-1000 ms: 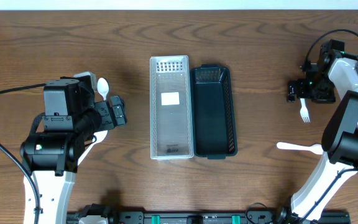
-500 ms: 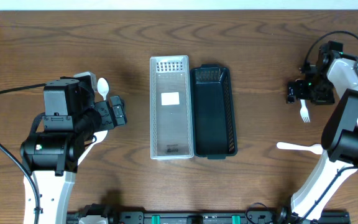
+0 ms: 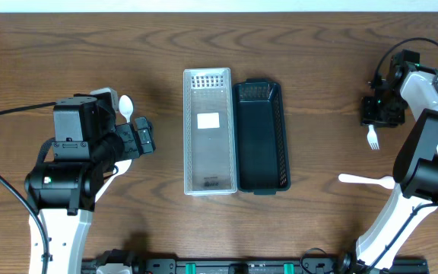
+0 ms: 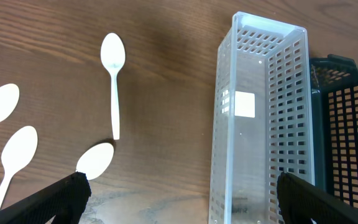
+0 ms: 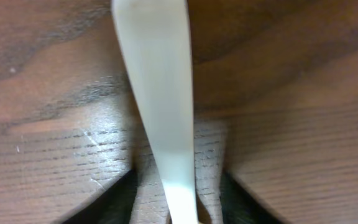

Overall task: Pack container
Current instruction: 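Lower the right gripper and grasp the white fork, then carry the fork with the right gripper into the black basket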

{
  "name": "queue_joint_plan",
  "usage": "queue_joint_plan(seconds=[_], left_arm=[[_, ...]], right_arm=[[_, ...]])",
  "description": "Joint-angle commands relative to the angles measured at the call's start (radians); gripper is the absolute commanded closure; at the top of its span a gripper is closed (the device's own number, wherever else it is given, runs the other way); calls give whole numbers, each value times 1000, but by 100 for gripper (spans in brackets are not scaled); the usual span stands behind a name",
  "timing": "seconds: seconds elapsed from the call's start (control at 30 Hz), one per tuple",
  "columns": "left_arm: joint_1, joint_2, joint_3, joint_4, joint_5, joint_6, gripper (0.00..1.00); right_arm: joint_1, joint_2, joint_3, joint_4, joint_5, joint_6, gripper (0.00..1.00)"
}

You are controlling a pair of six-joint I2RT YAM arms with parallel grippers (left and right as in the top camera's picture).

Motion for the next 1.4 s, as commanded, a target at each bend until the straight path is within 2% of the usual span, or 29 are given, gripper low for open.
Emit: queue_joint_plan(seconds=[0.0, 0.07, 0.2, 0.33, 0.5, 0.6, 0.8, 0.97, 1.1, 1.37], left_arm=[[-2, 0, 20, -3, 10, -2, 2], [-2, 0, 20, -3, 10, -2, 2], [-2, 0, 20, -3, 10, -2, 2], [-2, 0, 20, -3, 10, -2, 2], [-2, 0, 20, -3, 10, -2, 2], [-2, 0, 20, -3, 10, -2, 2], [-2, 0, 20, -3, 10, -2, 2], [-2, 0, 20, -3, 10, -2, 2], [-2, 0, 20, -10, 10, -2, 2], [-2, 0, 20, -10, 10, -2, 2]], right_arm=[[-2, 34, -13, 2, 3, 8, 72], [-2, 34, -13, 1, 3, 8, 73], [-2, 34, -13, 2, 3, 8, 81], [-2, 34, -13, 10, 3, 28, 99], [0, 29, -10, 2, 1, 90, 99], [10, 0, -9, -11, -79, 110, 99], [82, -162, -2, -59, -102, 140, 99], [217, -380, -2, -85, -102, 190, 99], [370, -515, -2, -99, -100, 309, 99], [690, -548, -14, -120, 97, 583, 99]])
